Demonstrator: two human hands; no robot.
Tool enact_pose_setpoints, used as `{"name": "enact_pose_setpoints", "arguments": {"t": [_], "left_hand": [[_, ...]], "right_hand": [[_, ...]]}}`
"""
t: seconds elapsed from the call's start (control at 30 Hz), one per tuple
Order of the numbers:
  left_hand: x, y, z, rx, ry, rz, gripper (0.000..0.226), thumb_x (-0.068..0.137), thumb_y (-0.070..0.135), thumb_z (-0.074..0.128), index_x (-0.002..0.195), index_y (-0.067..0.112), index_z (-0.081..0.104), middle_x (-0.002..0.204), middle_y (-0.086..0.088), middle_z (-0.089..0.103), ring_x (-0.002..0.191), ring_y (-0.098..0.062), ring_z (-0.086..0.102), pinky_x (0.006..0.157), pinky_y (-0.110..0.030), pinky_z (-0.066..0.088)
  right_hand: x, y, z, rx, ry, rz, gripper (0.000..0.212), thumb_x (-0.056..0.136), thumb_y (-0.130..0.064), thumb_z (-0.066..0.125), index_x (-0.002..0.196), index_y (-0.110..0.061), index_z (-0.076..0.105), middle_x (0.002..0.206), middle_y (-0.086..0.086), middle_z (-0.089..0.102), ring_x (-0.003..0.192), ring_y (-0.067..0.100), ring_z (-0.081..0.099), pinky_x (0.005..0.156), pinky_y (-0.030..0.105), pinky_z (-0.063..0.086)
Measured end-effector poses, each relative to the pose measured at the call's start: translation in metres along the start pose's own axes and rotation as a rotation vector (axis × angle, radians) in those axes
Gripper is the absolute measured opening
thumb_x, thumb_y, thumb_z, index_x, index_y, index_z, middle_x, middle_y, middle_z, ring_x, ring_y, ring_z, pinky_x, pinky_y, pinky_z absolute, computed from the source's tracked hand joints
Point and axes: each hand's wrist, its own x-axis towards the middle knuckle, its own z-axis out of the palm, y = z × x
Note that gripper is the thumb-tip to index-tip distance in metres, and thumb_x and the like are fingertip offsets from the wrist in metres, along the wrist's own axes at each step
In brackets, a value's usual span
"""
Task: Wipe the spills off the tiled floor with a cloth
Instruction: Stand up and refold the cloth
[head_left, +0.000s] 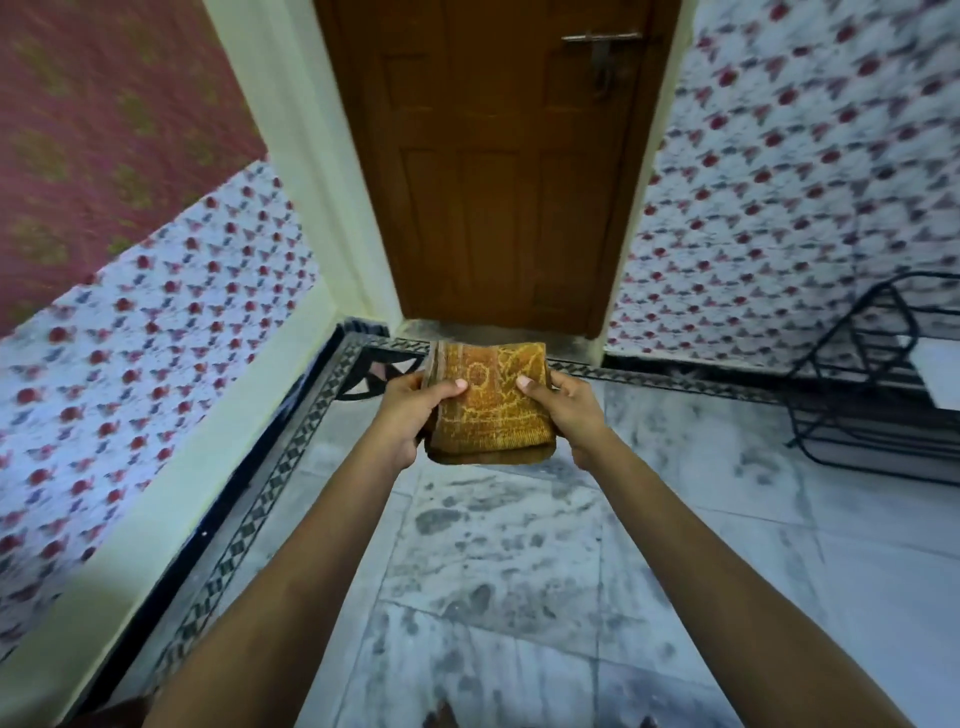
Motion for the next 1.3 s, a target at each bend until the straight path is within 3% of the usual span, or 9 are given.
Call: {"name": "enact_pose_setpoints", "arguments": {"t": [0.1,0.3,0.53,0.67,0.77,0.9,1.0,1.13,1.3], "left_hand": [[-0.006,-0.006,0.081,0.0,-0.052,-0.023,0.016,0.079,0.012,0.073,0.091,0.013,0.063,0.083,-0.005,0.067,0.081,-0.023,0.064,0.081,-0.037,0.052],[-0.01,-0.024,0.228,0.003,-0.128,-0.088,0.018,0.078,0.016,0.074,0.091,0.014,0.062,0.089,-0.009,0.068,0.083,-0.025,0.065,0.068,-0.032,0.053],[-0.001,-0.043,0.367,0.041,-0.243,-0.156,0.021,0.079,0.013,0.073,0.097,0.01,0.062,0.093,-0.012,0.067,0.078,-0.022,0.065,0.065,-0.03,0.052],[0.023,-0.054,0.438,0.073,-0.296,-0.171,0.026,0.08,0.011,0.072,0.104,0.007,0.062,0.095,-0.014,0.067,0.076,-0.022,0.065,0.068,-0.028,0.053],[0.052,-0.059,0.504,0.102,-0.326,-0.187,0.019,0.08,0.011,0.071,0.097,0.009,0.063,0.094,-0.013,0.067,0.077,-0.022,0.065,0.072,-0.03,0.053],[0.082,-0.056,0.59,0.126,-0.367,-0.22,0.021,0.079,0.012,0.073,0.098,0.009,0.065,0.094,-0.012,0.068,0.087,-0.027,0.066,0.083,-0.039,0.054],[0.1,-0.05,0.657,0.143,-0.395,-0.253,0.015,0.078,0.013,0.074,0.09,0.015,0.064,0.098,-0.012,0.068,0.093,-0.028,0.065,0.085,-0.041,0.053],[0.12,-0.044,0.751,0.175,-0.419,-0.289,0.021,0.078,0.015,0.074,0.096,0.013,0.064,0.1,-0.011,0.068,0.093,-0.027,0.065,0.078,-0.036,0.054],[0.13,-0.043,0.862,0.21,-0.41,-0.303,0.017,0.077,0.015,0.075,0.089,0.017,0.062,0.098,-0.011,0.067,0.094,-0.028,0.064,0.084,-0.041,0.053]], "right_hand": [[-0.003,-0.002,-0.079,0.015,0.067,0.012,0.02,0.087,-0.021,0.065,0.105,-0.013,0.061,0.101,0.007,0.065,0.09,0.022,0.064,0.067,0.025,0.053],[-0.003,-0.003,-0.223,-0.016,0.197,0.045,0.038,0.084,-0.028,0.068,0.116,-0.01,0.061,0.116,0.011,0.064,0.105,0.028,0.062,0.09,0.043,0.052],[0.006,0.006,-0.358,0.02,0.284,0.077,0.018,0.085,-0.025,0.067,0.1,-0.016,0.063,0.099,0.006,0.067,0.089,0.022,0.064,0.068,0.028,0.053],[0.03,0.016,-0.426,0.039,0.342,0.105,0.025,0.085,-0.026,0.068,0.106,-0.013,0.064,0.102,0.008,0.067,0.093,0.024,0.065,0.074,0.034,0.054],[0.058,0.017,-0.487,0.039,0.374,0.13,0.024,0.084,-0.027,0.068,0.105,-0.015,0.065,0.105,0.009,0.068,0.095,0.025,0.065,0.081,0.039,0.055],[0.088,0.005,-0.564,0.05,0.41,0.169,0.02,0.084,-0.026,0.068,0.102,-0.017,0.066,0.106,0.008,0.069,0.096,0.025,0.066,0.086,0.042,0.054],[0.107,-0.011,-0.622,0.069,0.445,0.186,0.021,0.086,-0.024,0.066,0.105,-0.015,0.065,0.102,0.006,0.068,0.092,0.021,0.065,0.078,0.035,0.056],[0.131,-0.028,-0.706,0.107,0.471,0.195,0.021,0.088,-0.023,0.063,0.106,-0.012,0.063,0.092,-0.001,0.066,0.084,0.013,0.063,0.06,0.02,0.052],[0.157,-0.035,-0.811,0.139,0.496,0.234,0.018,0.086,-0.023,0.065,0.102,-0.015,0.062,0.095,0.001,0.066,0.086,0.016,0.063,0.065,0.025,0.051]]}}
